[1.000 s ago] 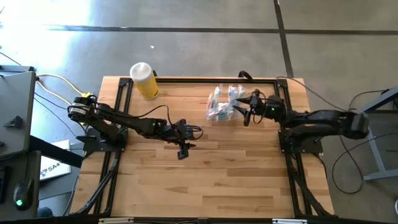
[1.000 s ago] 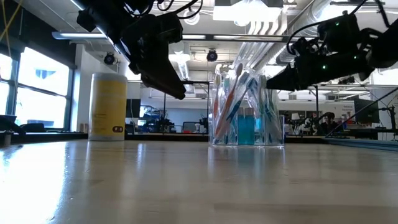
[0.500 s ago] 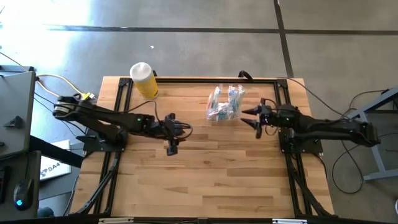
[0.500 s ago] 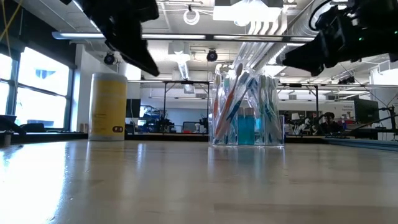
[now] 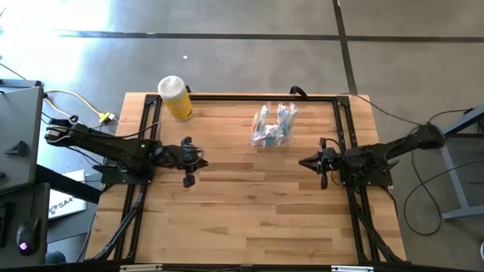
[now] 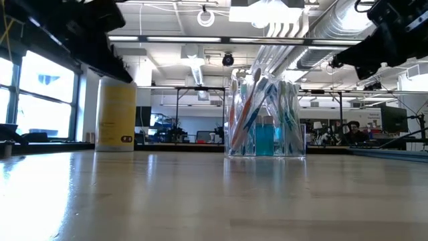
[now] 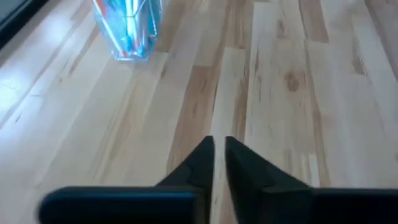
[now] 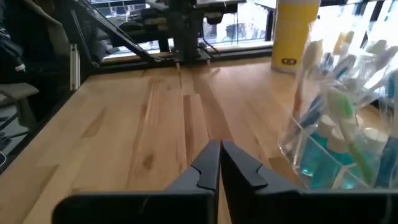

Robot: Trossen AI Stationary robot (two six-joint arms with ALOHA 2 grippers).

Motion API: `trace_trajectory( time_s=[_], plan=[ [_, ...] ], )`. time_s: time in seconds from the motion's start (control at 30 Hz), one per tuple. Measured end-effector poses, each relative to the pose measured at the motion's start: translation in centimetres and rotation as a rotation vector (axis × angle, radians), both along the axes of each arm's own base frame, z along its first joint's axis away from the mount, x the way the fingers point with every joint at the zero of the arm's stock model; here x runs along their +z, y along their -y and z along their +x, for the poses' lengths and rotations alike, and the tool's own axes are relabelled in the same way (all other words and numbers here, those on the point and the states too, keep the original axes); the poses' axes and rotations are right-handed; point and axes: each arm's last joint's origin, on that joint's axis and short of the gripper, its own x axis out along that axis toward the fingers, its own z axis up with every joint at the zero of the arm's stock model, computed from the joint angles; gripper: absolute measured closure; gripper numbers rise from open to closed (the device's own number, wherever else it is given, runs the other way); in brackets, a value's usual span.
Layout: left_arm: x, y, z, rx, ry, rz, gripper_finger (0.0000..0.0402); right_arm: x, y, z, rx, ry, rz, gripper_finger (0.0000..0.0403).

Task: Pick & Place toothbrushing station
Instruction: Return to Home Position

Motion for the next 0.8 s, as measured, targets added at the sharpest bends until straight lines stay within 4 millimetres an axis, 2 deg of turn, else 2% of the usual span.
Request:
trace_trajectory(
  time_s=[0.1, 0.37, 0.6, 0.73, 0.8],
  plan=[
    [-1.0, -0.2, -1.4, -0.007, 0.048, 0.004, 0.0395, 0.0, -1.0, -0.4, -0.012, 0.004, -0.03, 0.04],
    [-3.5, -0.7, -4.3, -0.016, 0.094, -0.015, 0.04, -0.1, -3.0, -2.0, 0.0, 0.017, -0.146, 0.04],
    [-4.5, -1.0, -6.3, -0.027, 0.178, -0.012, 0.0399, -0.1, -2.8, -3.5, 0.062, 0.013, -0.154, 0.04],
    [-4.6, -1.1, -7.1, -0.064, 0.235, -0.013, 0.0399, 0.1, -2.4, -4.2, 0.165, 0.048, -0.106, 0.04],
    [-4.9, -1.1, -7.4, -0.079, 0.26, -0.008, 0.0399, -0.4, -2.4, -4.4, 0.208, 0.068, -0.086, 0.04]
  ],
)
